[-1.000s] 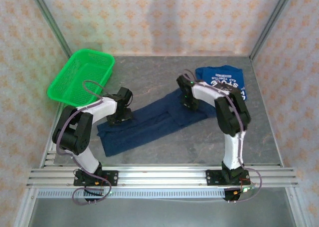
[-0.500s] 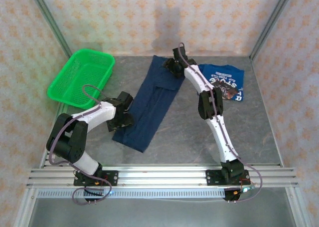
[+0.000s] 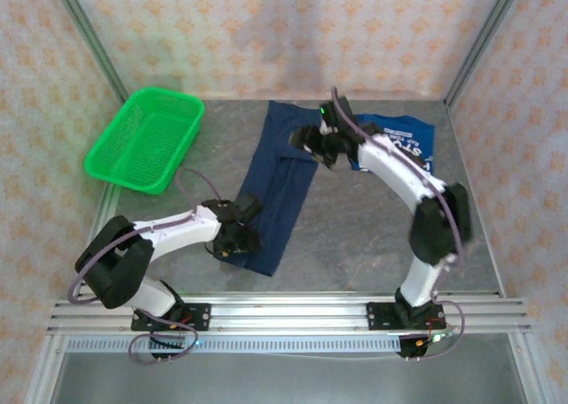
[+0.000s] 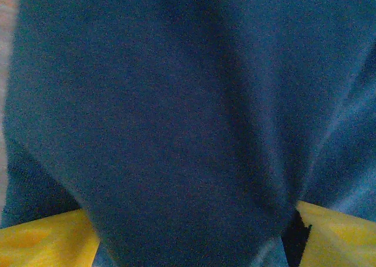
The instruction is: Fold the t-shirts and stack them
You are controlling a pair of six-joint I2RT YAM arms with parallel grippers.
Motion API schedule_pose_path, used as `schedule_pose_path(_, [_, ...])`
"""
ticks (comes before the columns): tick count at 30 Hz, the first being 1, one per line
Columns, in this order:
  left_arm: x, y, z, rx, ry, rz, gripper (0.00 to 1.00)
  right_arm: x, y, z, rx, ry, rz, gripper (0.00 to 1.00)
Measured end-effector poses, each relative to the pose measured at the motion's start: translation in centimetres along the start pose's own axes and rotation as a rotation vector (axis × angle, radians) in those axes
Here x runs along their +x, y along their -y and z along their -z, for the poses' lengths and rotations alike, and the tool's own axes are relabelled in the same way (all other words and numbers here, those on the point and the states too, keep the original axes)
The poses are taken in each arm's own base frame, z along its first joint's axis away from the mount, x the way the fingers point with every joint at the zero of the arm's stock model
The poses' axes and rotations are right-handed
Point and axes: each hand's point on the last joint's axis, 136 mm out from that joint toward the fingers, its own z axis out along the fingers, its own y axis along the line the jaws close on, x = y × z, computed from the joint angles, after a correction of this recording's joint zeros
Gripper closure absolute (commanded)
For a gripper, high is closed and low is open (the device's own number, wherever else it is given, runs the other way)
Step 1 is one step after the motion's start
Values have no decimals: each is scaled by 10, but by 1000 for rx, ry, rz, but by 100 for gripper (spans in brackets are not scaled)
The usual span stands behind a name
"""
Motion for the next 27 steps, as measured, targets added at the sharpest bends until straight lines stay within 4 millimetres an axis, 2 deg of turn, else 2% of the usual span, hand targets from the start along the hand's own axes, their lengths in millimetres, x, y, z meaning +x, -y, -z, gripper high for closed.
schedule_pose_path(3, [14, 18, 3, 29, -14, -59, 19, 45, 60, -5, 92, -52, -100, 29])
schedule_pose_path(6, [25, 31, 13, 82, -25, -82, 16, 83, 99, -20, 200, -115, -148, 29])
schedule_pose_path(8, [25, 38, 31, 147, 1, -80, 12, 105, 103, -25, 227, -140, -149, 29])
schedule_pose_path(11, [13, 42, 76, 236, 89, -57, 11, 137, 99, -31, 216, -160, -149, 30])
schedule_pose_path(13, [-2, 33, 100, 268, 158, -6, 12, 156, 95, -31, 206, -170, -151, 31])
schedule_pose_path(15, [-15, 9, 109, 254, 206, 75, 13, 175, 88, -30, 185, -180, -155, 32])
schedule_pose_path(18, [-17, -23, 96, 176, 205, 152, 15, 200, 73, -28, 148, -198, -147, 32])
schedule_pose_path(20, [-8, -40, 75, 119, 159, 174, 20, 220, 63, -27, 108, -210, -146, 34])
schedule_pose_path(22, [4, -52, 54, 85, 113, 191, 22, 239, 61, -29, 88, -226, -153, 35])
schedule_pose_path(24, [16, -61, 35, 79, 71, 210, 24, 255, 65, -32, 88, -238, -164, 36])
schedule_pose_path(27, [26, -63, 16, 122, 52, 236, 26, 269, 69, -37, 96, -242, -180, 36])
